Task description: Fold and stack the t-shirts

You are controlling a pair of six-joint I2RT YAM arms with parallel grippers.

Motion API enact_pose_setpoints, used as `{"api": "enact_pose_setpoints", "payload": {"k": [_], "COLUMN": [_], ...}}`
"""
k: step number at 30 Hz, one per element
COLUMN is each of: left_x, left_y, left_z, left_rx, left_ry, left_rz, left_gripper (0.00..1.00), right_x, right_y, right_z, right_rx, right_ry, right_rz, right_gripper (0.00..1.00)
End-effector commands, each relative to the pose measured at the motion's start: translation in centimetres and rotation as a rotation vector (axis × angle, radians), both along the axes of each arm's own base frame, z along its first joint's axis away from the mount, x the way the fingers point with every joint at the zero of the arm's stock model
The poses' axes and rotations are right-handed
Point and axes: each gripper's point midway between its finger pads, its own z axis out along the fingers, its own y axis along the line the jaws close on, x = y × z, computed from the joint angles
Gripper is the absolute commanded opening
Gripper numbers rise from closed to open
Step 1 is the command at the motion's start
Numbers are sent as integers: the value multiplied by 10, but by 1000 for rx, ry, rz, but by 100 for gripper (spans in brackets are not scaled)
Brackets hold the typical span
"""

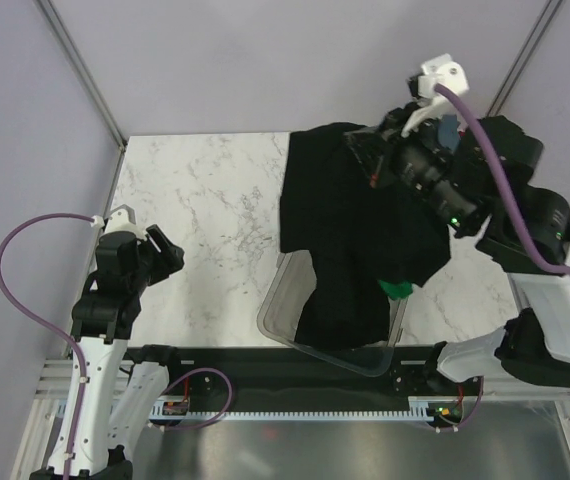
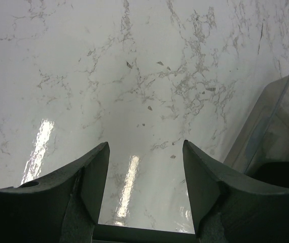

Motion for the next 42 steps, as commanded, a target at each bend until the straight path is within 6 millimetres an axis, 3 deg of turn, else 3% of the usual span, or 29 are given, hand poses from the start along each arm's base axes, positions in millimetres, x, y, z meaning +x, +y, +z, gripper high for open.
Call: {"api": "enact_pose_setpoints", "payload": {"k": [1,2,3,5,6,8,9,10,13,16,19,20,23,26,29,35,38,39,40,42], "left_x": [1,1,1,0,0,1,1,1,1,1,1,1,0,0,-1,-1,-2,-2,-2,-2], "left_y": [6,6,6,6,6,5,5,5,4,4,4,4,5,6,5,5,6,6,5,5], "left_z": [4,5,6,6,5,5,5,5,4,4,5,5,6,7,6,8,9,10,9,8], "left_rx": [-9,-9,-10,-10,-11,-13,-13,-15,-15,-14,-16,-14,-13,-13,-14,-14,-14,-15,-16,-15], "left_ry": [-21,-25,-28,-28,-25,-27,-25,-26,-23,-22,-28,-28,-34,-39,-36,-45,-51,-53,-50,-48], "left_rz": [48,48,50,50,49,45,43,42,39,37,37,40,46,47,47,46,47,48,47,47], "left_gripper": [67,67,67,67,67,67,67,67,67,67,67,67,67,67,67,67,68,67,68,68], "right_x": [-18,-12,2,13,17,23,19,20,10,5,2,-4,-17,-30,-38,-46,-47,-47,-47,-45], "right_y": [22,24,23,15,7,-18,-29,-44,-69,-64,-16,14,60,87,100,117,117,118,118,120], "right_z": [58,49,24,-7,-40,-71,-98,-109,-141,-163,-206,-230,-287,-334,-366,-396,-409,-411,-413,-415], "right_rx": [148,145,127,110,108,108,119,124,149,116,24,4,-21,-56,-103,-171,-195,-198,-204,-213], "right_ry": [-136,-114,-58,4,72,118,158,165,203,247,377,470,625,709,780,844,863,864,864,860], "right_rz": [161,136,60,-33,-94,-239,-278,-348,-410,-375,-219,-121,-26,2,-2,7,-2,-1,-1,-4], "right_gripper": [11,13,13,15,19,23,30,59,89,96,95,96,98,98,98,97,91,87,70,55]}}
